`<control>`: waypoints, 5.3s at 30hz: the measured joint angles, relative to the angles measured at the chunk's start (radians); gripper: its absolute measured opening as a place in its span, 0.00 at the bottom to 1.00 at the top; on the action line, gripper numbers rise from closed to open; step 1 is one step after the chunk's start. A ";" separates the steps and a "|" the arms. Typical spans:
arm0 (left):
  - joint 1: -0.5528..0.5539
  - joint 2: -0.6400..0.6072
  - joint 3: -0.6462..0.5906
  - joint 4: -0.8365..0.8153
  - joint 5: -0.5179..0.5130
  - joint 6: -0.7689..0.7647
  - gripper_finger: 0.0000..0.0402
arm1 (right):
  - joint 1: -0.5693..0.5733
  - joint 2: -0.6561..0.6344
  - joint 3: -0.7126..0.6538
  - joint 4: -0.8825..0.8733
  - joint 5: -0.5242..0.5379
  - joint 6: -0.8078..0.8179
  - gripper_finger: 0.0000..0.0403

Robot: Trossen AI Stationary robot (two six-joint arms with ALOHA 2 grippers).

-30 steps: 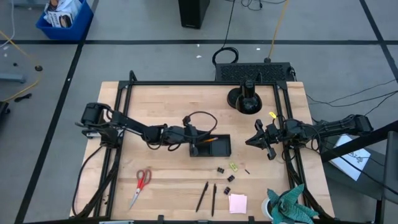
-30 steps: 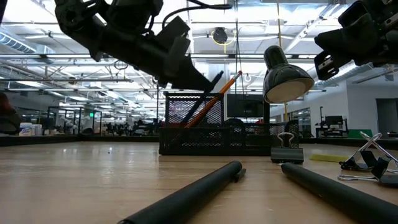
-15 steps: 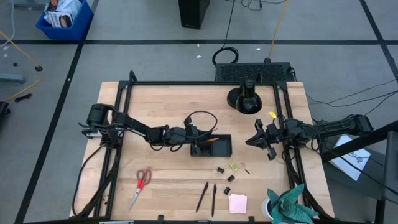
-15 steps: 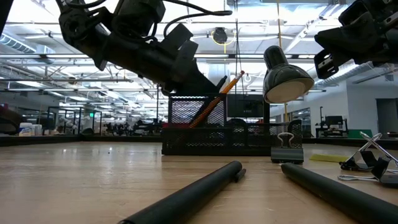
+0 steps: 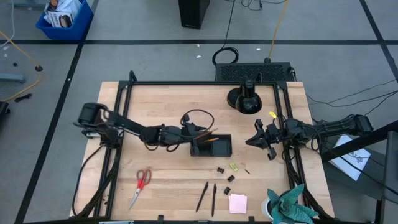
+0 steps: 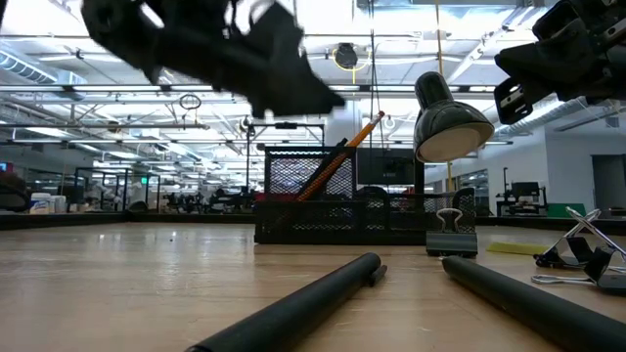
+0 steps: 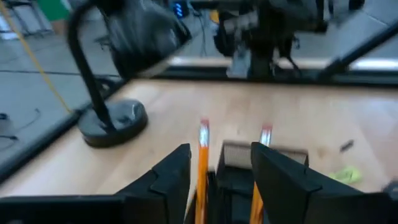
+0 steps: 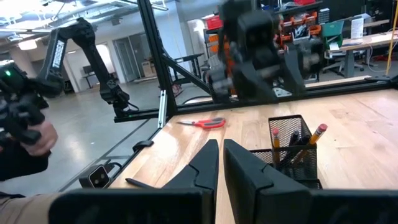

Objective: Pick and place office supplies into organizer
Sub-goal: Put the black pen into the black desk organizer

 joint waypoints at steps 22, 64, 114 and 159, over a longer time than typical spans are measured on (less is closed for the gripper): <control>-0.453 0.298 0.767 -1.174 -0.168 -0.891 0.10 | 0.000 0.012 0.000 0.021 0.003 -0.037 0.05; -0.322 0.681 1.053 -1.458 0.327 -1.014 0.45 | 0.000 0.020 0.000 0.021 0.000 -0.003 0.05; -0.299 0.268 1.046 -1.345 -0.313 -0.133 0.02 | 0.025 0.041 0.000 -0.015 0.000 0.002 0.05; 0.090 -0.093 0.071 -0.068 0.334 0.183 0.00 | 0.025 0.064 0.000 0.034 0.009 -0.068 0.01</control>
